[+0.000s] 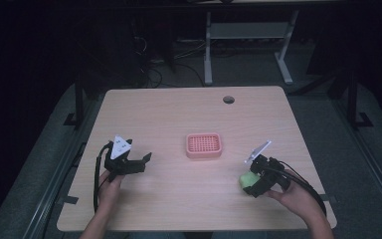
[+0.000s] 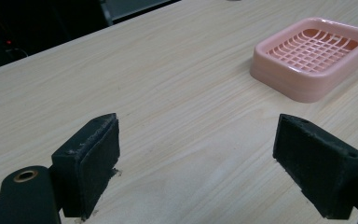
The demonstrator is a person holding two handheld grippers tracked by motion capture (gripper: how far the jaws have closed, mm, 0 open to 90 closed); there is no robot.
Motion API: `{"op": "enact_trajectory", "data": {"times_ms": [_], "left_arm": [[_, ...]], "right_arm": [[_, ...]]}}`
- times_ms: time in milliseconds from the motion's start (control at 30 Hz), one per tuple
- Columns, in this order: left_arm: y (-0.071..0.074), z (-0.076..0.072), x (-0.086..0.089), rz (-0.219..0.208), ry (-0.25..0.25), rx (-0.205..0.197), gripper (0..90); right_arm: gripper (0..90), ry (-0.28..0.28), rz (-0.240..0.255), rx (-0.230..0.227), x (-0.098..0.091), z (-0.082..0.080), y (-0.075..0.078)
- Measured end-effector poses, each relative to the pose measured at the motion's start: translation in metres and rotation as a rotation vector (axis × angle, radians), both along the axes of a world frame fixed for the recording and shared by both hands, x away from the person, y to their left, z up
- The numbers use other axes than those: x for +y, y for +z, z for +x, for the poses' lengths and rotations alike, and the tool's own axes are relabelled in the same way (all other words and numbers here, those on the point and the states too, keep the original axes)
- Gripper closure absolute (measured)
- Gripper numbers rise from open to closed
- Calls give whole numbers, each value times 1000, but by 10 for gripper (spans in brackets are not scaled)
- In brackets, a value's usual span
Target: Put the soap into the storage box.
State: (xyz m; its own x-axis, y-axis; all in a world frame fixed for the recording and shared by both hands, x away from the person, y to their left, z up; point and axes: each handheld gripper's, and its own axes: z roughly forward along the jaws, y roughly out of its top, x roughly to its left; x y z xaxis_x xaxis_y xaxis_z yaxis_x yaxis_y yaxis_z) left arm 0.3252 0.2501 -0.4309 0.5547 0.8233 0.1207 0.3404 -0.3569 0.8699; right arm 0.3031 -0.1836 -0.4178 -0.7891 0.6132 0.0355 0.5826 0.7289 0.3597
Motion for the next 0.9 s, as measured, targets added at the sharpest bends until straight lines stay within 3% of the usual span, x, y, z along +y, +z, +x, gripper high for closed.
{"op": "enact_trajectory", "data": {"times_ms": [233, 300, 633, 900], "left_arm": [[0, 0, 0, -1, 2, -2, 143], [1, 0, 1, 1, 0, -4, 143], [1, 0, 1, -3, 4, -5, 143], [1, 0, 1, -1, 2, -3, 143]], "right_arm": [[150, 7, -20, 16, 5, 4, -4], [150, 15, -50, 18, 9, 6, -8], [155, 12, -103, 41, 16, 13, -17], [193, 6, -118, 57, 14, 15, -24]]}}
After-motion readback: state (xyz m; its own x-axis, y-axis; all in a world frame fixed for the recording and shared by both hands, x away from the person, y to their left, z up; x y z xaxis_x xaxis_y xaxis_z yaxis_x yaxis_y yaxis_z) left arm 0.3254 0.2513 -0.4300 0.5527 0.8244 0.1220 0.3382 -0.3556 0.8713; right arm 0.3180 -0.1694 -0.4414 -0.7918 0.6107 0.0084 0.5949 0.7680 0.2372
